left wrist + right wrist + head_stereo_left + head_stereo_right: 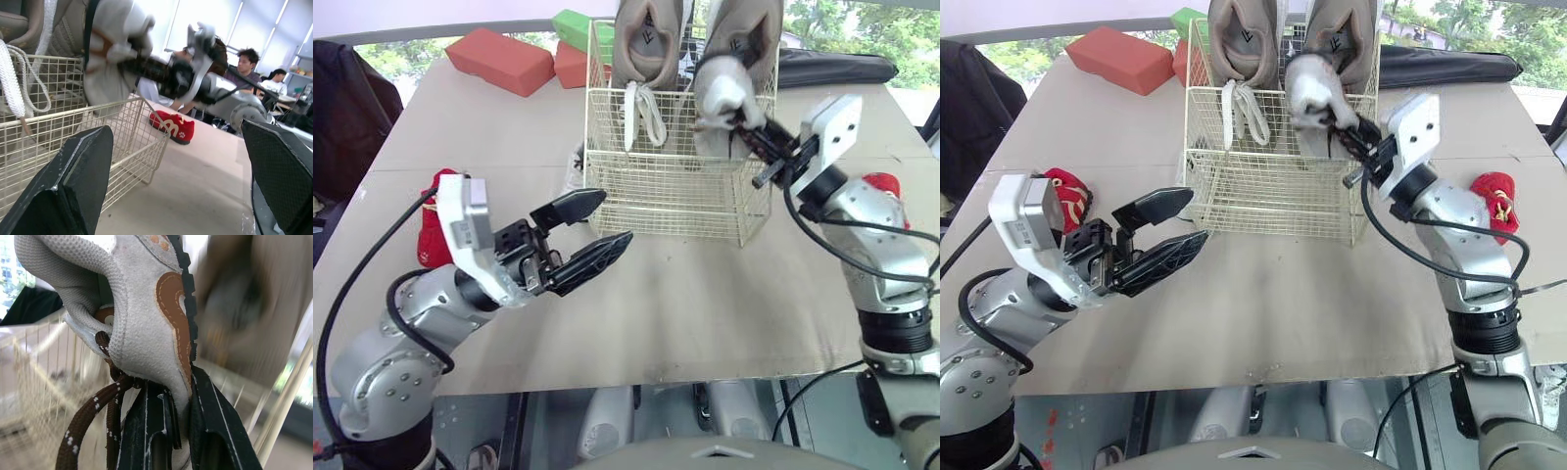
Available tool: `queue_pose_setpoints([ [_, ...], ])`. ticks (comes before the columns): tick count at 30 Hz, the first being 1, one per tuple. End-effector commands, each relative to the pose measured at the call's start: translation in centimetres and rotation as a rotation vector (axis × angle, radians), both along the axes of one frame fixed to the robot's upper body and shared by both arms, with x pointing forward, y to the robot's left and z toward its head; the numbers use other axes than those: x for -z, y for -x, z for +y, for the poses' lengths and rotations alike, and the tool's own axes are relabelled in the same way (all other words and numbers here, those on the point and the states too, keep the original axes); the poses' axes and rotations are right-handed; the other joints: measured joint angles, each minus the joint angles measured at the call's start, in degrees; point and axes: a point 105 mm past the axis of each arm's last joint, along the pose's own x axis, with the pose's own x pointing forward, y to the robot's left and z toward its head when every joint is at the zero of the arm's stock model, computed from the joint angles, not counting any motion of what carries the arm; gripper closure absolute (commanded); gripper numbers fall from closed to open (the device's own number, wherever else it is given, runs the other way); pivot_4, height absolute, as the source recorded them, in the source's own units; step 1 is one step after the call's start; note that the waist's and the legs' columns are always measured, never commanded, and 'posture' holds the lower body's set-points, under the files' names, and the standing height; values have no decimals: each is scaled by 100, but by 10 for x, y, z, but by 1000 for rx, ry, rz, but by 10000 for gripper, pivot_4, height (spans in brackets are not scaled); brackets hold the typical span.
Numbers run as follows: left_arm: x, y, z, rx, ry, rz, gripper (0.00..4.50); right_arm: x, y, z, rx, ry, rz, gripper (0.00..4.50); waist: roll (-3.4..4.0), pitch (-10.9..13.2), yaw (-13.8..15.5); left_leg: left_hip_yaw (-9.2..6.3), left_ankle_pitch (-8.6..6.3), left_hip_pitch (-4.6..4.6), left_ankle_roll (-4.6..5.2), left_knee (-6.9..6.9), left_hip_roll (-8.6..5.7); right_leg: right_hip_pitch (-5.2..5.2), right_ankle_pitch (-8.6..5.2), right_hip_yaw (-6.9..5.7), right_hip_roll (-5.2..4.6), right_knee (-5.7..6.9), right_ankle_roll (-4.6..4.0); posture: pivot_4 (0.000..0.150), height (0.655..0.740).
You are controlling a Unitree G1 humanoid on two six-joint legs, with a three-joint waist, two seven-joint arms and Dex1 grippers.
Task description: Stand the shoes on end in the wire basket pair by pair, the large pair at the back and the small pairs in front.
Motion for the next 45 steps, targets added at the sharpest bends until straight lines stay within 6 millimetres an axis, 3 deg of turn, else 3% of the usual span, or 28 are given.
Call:
queue_pose_setpoints([
  [1, -9, 7, -2, 13, 5, -51, 30, 3, 2, -6, -40, -51, 36, 41451, 1, 0, -3, 1, 0, 1, 0, 0, 0, 0, 0, 2, 0, 1, 0, 1500, 7400],
  [3, -8, 6, -2, 6, 3, -52, 0, 12, 3, -8, -73, -47, 81, 33983, 1, -1, 1, 0, -1, 5, 2, -1, 0, 3, 0, 0, 0, 0, 0, 1500, 7400],
  [5, -8, 5, 0, -7, 10, -47, 0, 15, 6, -10, -96, -30, 97, 23300, 1, -1, -2, 1, -2, 10, 2, -3, 0, 6, 0, 1, 1, 0, 0, 1500, 7400],
  [6, -8, 4, 1, -12, 15, -43, 0, 15, 10, -10, -122, -21, 99, 21080, 1, -1, 0, 2, -2, 13, 3, -4, 1, 9, 0, 1, 1, 0, 0, 1500, 7400],
  [10, -6, 1, 3, -35, 24, -21, 0, 5, 22, -11, -164, 1, 79, 2659, 1, -1, 28, 3, -4, 59, 5, -12, 1, 54, -1, 3, 1, -8, -2, 1500, 7400],
  [16, -2, -6, 9, -106, 19, 6, 0, -16, 43, -17, -201, 51, 9, 2659, 4, 1, 69, 3, -4, 82, 6, -20, 0, 71, -2, 3, 2, -7, -2, 1500, 7400],
  [22, 3, -4, -9, -46, -4, 52, 0, -24, 64, -41, -136, -31, 77, 1247, 3, 1, 125, 1, -4, 79, 6, -28, 2, 68, -3, 3, 1, -14, -2, 1500, 7400],
  [29, 8, -11, -39, 61, -70, 93, 0, -1, 77, -58, 55, -50, 159, 1247, 3, 0, 108, 9, -4, 80, 6, -28, -7, 70, -3, 8, 2, -11, -2, 1500, 7400],
  [35, 3, -16, -59, 180, -78, 35, 0, 24, 81, -100, 421, -90, 214, 1247, 4, -1, 116, 26, -4, 81, 6, -29, -12, 68, -4, 6, 10, -10, -2, 1500, 7400],
  [42, 11, -20, -69, 272, -172, 53, 0, 49, 85, -136, 734, 43, 292, 1247, 5, -1, 101, 32, -4, 84, 6, -30, -13, 67, -4, 18, 11, -11, -2, 1500, 7400],
  [45, 11, -19, -70, 302, -204, 60, 0, 52, 85, -128, 652, 26, 320, 1247, 5, -1, 103, 35, -4, 84, 6, -32, -12, 67, -5, 14, 13, -10, -2, 1500, 7400],
])
